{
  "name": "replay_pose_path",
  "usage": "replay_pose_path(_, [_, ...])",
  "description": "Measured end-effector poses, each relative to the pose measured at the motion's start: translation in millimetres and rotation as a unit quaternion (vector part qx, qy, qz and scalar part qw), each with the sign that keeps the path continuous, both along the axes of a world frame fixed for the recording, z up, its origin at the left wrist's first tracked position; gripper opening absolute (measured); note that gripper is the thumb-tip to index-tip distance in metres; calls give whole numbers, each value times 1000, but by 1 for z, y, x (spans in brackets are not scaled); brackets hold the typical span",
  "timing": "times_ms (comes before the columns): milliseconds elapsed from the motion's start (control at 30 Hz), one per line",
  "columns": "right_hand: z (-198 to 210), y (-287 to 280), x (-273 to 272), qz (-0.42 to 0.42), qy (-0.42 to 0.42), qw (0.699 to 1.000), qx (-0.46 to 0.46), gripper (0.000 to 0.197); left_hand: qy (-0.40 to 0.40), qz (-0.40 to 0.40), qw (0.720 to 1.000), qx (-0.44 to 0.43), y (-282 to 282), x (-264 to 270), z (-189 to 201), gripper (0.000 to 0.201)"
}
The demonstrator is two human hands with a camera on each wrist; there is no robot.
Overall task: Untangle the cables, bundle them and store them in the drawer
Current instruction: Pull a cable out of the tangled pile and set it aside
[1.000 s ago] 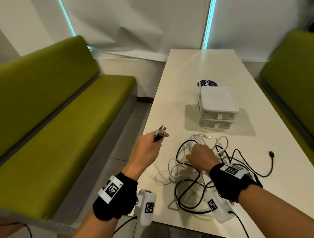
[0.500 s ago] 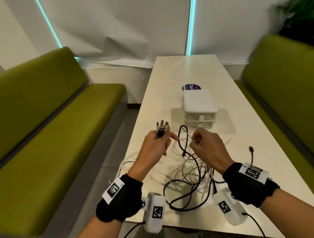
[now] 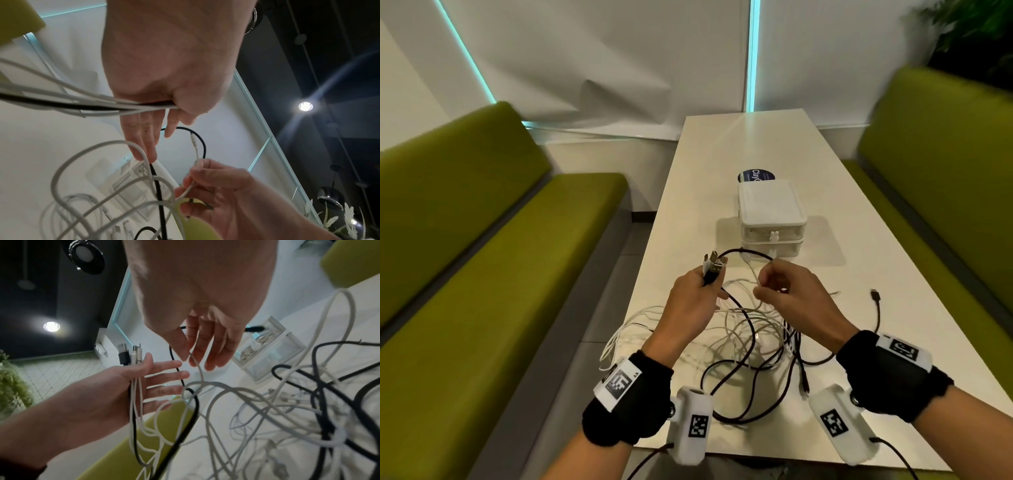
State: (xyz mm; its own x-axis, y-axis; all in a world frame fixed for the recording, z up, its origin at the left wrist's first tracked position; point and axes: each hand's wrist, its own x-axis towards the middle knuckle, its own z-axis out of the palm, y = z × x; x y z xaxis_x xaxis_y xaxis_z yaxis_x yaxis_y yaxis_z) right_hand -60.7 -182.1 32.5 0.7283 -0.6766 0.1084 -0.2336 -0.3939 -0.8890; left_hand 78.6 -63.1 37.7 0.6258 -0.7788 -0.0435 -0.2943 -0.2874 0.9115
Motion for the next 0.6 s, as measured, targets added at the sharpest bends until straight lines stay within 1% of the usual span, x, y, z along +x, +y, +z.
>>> replay_pose_path(67, [1,1,-4,53,10,998,-6,17,2,3,1000,-2,1,2,0,37])
replay_pose_path(133, [1,2,-6,84,20,996,-16,22,5,3,1000,-16,2,3,-1,30])
replay_pose_path(233, [-1,4,-6,81,2,997,-18,21,-1,-5,1000,-31,0,2,-2,34])
replay_pose_path(333, [1,8,-3,68,-39,997,-13,15,-19,5,999,-45,2,-5,2,37])
replay_pose_path(367, [2,11,-2,68,-50,996,-8,14,-11,9,998,-56,2,-6,2,36])
replay_pose_path(467, [7,19,3,72,-86,994,17,16,46,-4,993,-108,4,-10,6,38])
replay_pose_path(600, [12,26,8,79,-108,989,58,15,100,-23,985,-141,4,-15,13,40])
